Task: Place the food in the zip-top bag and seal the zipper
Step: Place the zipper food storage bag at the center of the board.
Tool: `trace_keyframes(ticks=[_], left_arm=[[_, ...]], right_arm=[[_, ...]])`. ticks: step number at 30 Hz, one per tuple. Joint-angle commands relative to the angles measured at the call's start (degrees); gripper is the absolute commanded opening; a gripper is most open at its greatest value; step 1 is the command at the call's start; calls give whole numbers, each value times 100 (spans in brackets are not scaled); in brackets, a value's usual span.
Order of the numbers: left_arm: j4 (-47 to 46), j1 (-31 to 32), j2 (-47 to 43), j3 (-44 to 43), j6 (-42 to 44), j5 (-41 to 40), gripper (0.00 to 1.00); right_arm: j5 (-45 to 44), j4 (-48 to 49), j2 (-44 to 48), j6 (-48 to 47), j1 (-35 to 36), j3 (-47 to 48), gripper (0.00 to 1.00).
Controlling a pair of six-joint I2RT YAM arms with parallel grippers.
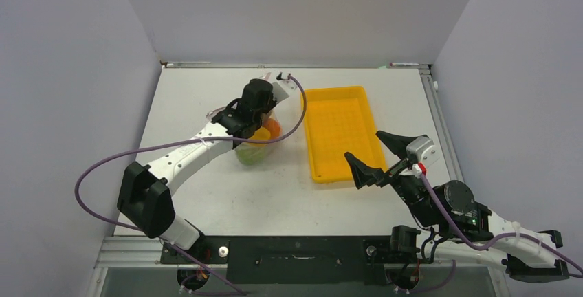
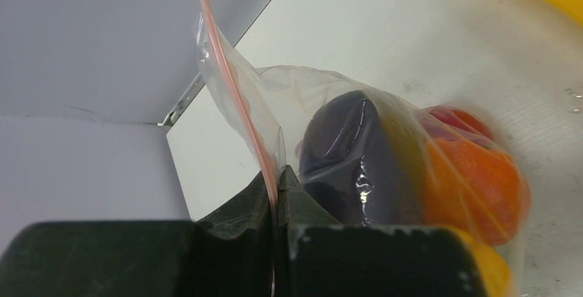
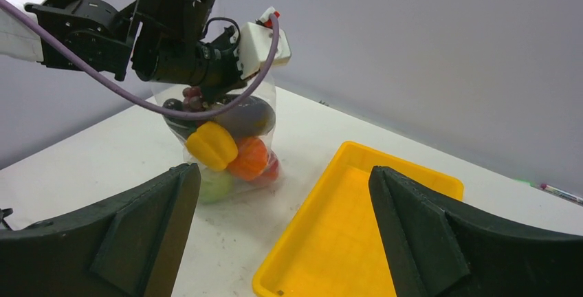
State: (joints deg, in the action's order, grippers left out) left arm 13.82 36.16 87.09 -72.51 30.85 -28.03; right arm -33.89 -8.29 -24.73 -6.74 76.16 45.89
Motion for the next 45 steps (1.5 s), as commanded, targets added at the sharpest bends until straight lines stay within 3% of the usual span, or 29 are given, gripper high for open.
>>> trace_keyframes(ticks=[1, 12, 21, 36, 38, 45], left_arm=[[-280, 469, 259, -197, -298, 145, 0], [254, 1134, 420, -104, -2000, 713, 0], [62, 1256, -53, 832, -3706, 1617, 0], [-130, 1263, -594, 1956, -4627, 1255, 1], [-250, 1269, -730, 2116, -4636, 1344, 19], [-384, 1277, -1509, 2499, -4746, 1898, 57]], right_arm=[[-35, -44, 88, 70, -5, -62, 99], [-61, -440, 446, 504, -6, 39, 100], [-224, -802, 664, 844, 0, 148, 100], [-439, -714, 465, 1037, 6, -212, 100], [-485, -691, 375, 1079, 11, -237, 100], [-531, -585, -106, 1234, 7, -238, 94]])
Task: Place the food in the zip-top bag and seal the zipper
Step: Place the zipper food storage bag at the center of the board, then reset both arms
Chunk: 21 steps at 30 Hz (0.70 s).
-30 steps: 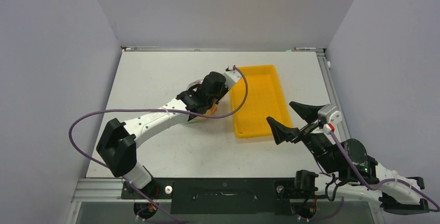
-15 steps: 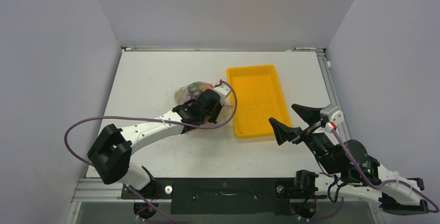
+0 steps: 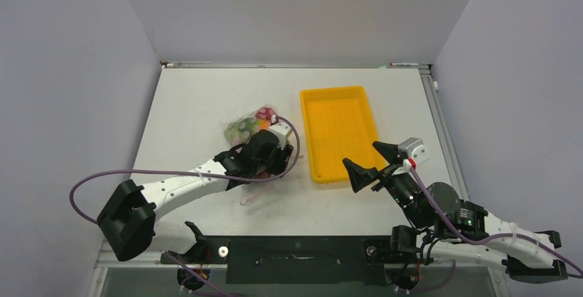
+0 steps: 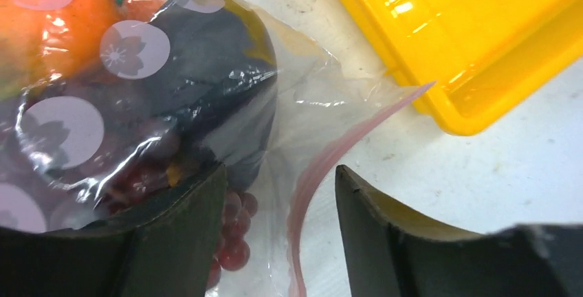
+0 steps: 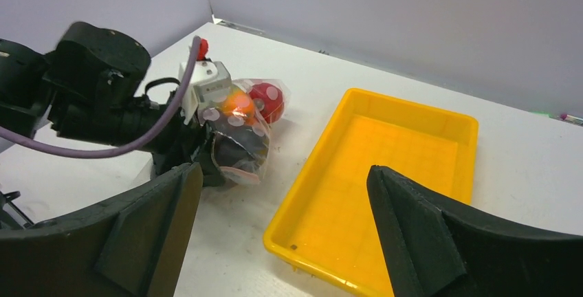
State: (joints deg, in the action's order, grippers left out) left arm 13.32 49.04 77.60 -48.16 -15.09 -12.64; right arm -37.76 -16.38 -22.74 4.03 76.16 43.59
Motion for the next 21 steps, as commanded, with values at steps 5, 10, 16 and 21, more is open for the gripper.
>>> trace_keyframes(ticks=[5, 10, 16, 21], left_arm=[[-299, 1, -1215, 166, -148, 727, 71], [-80, -3, -1772, 105, -211, 955, 96], [510, -70, -2249, -175, -866, 381, 96], [1009, -184, -2459, -533, -644, 411, 96]], right_arm=[[-200, 304, -617, 344, 8, -59, 91], [-273, 249, -963, 546, -3, -79, 90], [-411, 142, -1438, 661, -54, -68, 90], [-94, 95, -1926, 751, -526, 28, 90]])
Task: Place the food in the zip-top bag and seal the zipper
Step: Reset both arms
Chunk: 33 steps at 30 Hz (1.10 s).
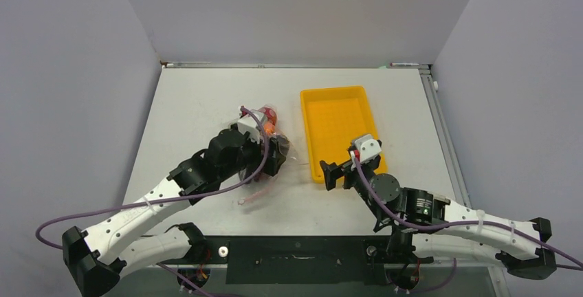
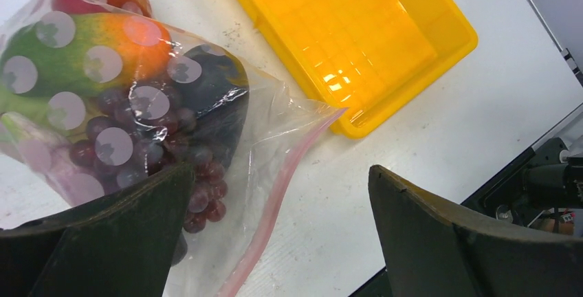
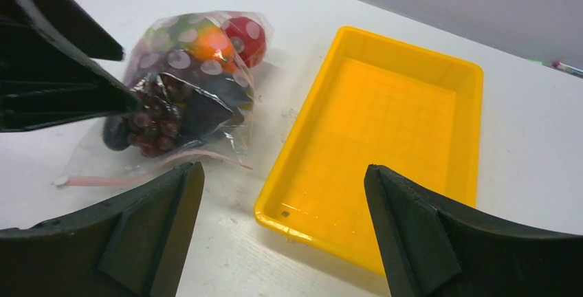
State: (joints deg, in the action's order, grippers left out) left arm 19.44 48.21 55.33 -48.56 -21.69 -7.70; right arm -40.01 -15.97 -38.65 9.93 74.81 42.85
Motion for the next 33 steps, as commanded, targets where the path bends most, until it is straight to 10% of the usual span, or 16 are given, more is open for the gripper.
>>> trace_keyframes(ticks=[1, 10, 16, 33], left_arm=[[481, -144, -264, -577, 60, -76, 96], [1187, -2122, -70, -951, -69, 1565, 96], [968, -2860, -233, -625, -193, 1274, 96], [620, -3054, -1909, 239, 162, 276, 96]], right_arm=[[354, 11, -520, 199, -653, 154, 90], [3275, -13, -1316, 764, -3848, 339, 90], [4484, -181, -1458, 1315, -5610, 264, 90], [3072, 456, 380, 1360, -5775, -795, 90]])
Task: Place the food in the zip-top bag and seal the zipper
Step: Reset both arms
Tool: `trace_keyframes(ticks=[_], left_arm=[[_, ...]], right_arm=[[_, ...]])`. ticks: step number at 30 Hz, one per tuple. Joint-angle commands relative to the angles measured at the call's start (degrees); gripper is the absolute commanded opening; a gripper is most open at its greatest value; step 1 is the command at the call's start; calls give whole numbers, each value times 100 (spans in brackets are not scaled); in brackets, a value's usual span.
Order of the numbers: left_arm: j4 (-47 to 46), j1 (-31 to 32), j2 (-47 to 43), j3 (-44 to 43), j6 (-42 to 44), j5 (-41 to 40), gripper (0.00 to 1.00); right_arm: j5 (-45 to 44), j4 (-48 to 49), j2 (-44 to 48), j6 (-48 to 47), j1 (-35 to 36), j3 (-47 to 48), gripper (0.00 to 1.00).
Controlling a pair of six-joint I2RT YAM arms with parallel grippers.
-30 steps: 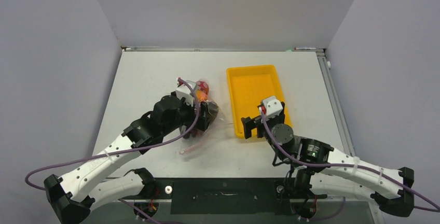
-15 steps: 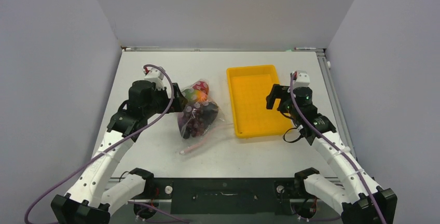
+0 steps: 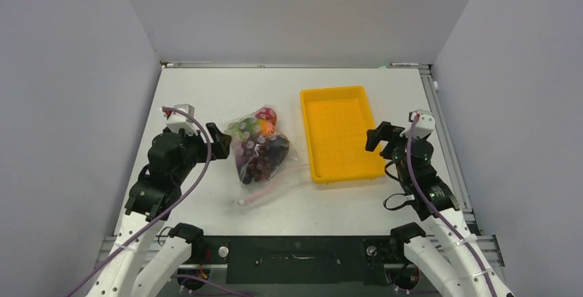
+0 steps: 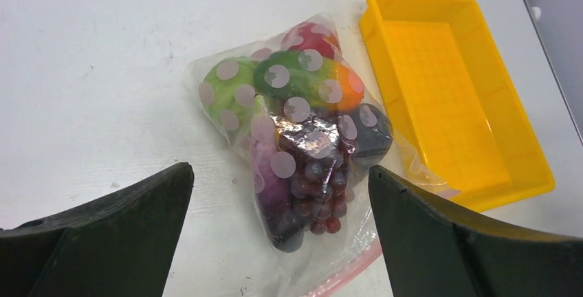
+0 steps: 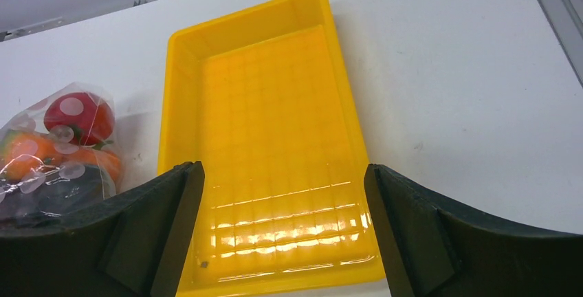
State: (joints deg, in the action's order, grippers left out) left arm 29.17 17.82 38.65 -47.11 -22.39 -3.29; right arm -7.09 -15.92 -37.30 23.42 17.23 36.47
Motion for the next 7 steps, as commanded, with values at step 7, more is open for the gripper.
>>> trace_keyframes(ticks=[7], left_arm=[[-218, -6, -400, 78, 297, -204, 96]], right_arm=[[4, 473, 169, -35, -5, -98, 90]])
